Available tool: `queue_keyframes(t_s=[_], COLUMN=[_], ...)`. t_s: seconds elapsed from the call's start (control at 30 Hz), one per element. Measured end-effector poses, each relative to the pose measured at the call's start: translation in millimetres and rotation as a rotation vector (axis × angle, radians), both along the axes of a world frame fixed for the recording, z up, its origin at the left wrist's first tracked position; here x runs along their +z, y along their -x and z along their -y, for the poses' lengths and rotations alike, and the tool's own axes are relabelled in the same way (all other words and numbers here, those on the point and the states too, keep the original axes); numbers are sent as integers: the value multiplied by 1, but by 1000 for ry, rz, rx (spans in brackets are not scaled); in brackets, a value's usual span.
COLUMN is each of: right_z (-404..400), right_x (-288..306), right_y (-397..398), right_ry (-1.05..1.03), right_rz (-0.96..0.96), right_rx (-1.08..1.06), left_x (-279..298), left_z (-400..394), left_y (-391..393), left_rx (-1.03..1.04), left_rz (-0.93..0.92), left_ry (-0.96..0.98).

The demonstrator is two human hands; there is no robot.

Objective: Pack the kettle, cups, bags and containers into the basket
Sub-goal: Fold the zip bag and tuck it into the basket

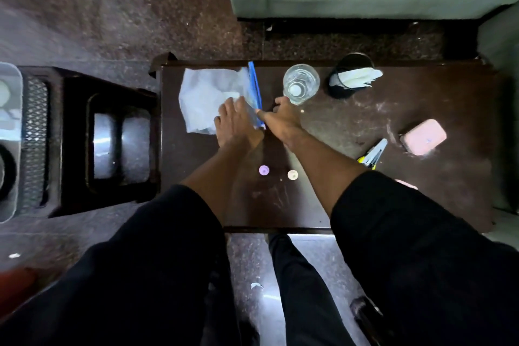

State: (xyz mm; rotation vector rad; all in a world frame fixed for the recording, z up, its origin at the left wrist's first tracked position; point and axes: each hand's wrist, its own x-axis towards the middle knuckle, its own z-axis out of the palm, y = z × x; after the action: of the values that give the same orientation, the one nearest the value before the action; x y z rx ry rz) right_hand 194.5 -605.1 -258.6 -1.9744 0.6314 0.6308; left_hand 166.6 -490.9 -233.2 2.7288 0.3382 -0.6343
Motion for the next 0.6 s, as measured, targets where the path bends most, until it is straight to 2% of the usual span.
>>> queue_keyframes(t_s=[0.13,0.23,0.3,0.37,0.43,0.5,0.57,0.6], right_z=[-28,-40,-41,-40,-37,-35,-35,-37], right_x=[-8,-10,-10,-6,-6,-5,-2,-1], right_y=[-12,-12,-10,-8,-8,-6,-3,-1], right_ry=[-65,-78,56,129,172,227,228,212], right_rz=[-26,-34,-13,-10,-2,12,59,79], right_rx=[-90,-122,-29,17,16,-9,-24,-19], left_x=[-3,-5,-8,-9,-12,-14,-13,-12], left_z=[-24,-38,-47,-55,-67,-78,-84,-83], left_y=[-16,-22,-22,-25,-28,-29,-26,-23], left_rx=[-80,-107,-48,31,5,-8,-53,-104], left_rz=[-179,-94,62,104,-83,-273,-284,-204], left_ry=[237,264,190,78,-24,-47,-139,-225])
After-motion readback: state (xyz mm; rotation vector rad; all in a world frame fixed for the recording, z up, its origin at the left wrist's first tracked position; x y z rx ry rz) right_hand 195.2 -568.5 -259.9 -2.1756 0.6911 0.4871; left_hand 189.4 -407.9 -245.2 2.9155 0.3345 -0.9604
